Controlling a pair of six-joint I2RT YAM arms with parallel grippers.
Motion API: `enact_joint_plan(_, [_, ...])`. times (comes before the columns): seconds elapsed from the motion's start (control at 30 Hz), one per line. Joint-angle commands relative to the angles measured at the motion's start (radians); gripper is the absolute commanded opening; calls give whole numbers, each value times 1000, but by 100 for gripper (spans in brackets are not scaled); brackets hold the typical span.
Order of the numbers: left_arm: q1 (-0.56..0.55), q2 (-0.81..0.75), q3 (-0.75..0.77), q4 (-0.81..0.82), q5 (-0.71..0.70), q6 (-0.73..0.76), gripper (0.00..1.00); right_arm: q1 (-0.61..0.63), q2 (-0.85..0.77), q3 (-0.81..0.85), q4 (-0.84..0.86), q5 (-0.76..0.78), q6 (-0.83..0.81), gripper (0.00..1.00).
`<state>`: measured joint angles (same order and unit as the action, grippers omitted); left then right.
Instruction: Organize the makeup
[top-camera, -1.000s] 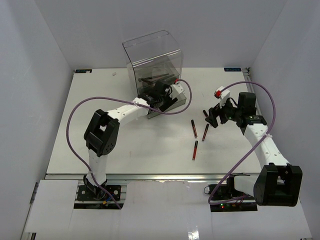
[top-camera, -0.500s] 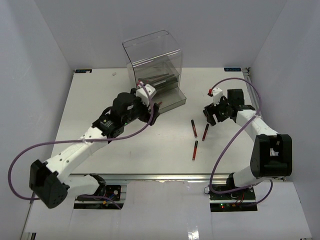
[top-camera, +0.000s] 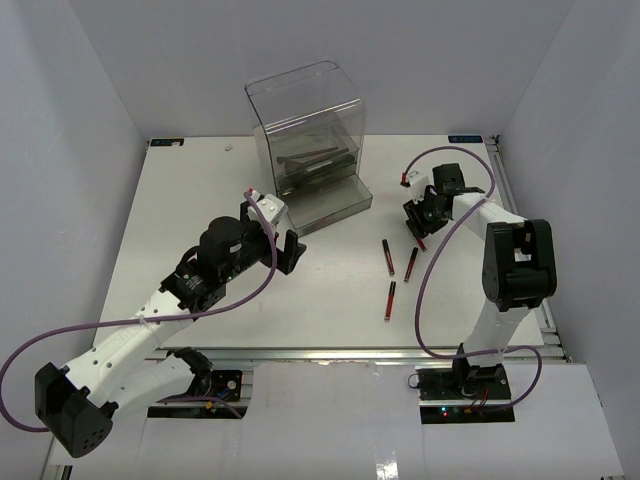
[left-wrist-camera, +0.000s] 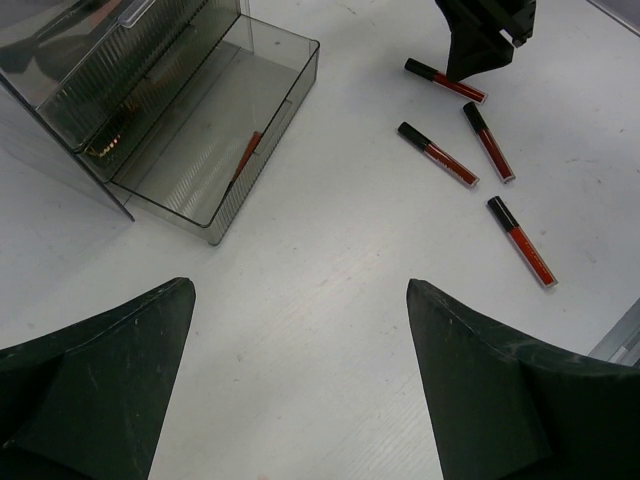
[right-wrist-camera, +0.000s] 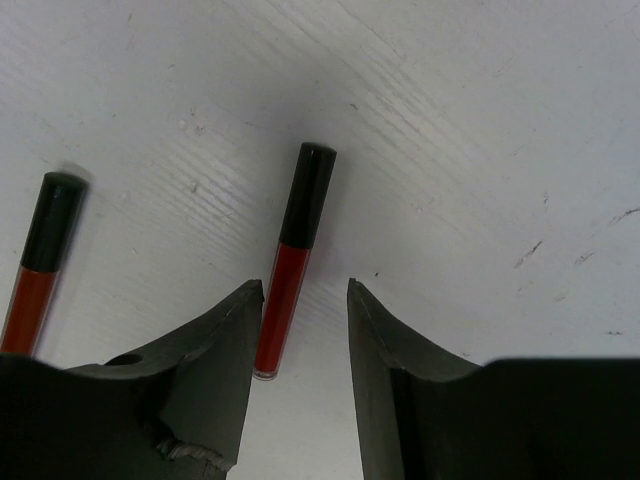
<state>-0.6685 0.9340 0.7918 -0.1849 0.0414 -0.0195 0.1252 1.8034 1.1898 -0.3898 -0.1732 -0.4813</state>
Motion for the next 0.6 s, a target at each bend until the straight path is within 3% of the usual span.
enact_joint_plan(0.0, [6,-14,3,17,35,-17,98,8,46,62,-21,19,1,45])
enact_joint_plan(0.37, [6,-14,3,16,43,-17,98,10,111,81,-35,19,-5,34])
enact_joint_plan(0.57, [6,-11,1,16,37,-15,98,11,108,125,-58,1,-42,19])
